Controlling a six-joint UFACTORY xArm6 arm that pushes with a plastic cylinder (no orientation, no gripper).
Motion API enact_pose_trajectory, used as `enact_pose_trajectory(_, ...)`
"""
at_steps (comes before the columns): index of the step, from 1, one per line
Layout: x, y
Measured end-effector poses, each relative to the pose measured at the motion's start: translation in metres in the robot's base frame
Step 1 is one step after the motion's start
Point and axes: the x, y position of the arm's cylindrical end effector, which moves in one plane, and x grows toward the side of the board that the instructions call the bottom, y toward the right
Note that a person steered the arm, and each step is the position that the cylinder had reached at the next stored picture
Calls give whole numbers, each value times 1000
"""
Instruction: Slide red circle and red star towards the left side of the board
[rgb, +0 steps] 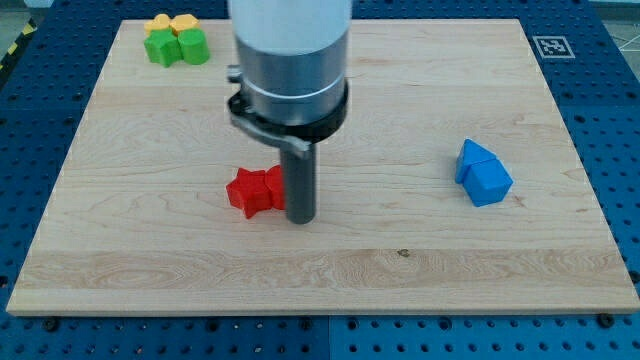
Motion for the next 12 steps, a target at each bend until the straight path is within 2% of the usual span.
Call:
enact_pose_trajectory(2, 21, -21)
enact_pose_trajectory(4, 22, 59)
enact_pose_trajectory(5, -8, 68)
enact_pose_trajectory(6, -52, 65)
enact_pose_trajectory(8, -59, -16)
enact_pose_trajectory(10, -54, -24)
enact_pose_trajectory(12, -53, 6)
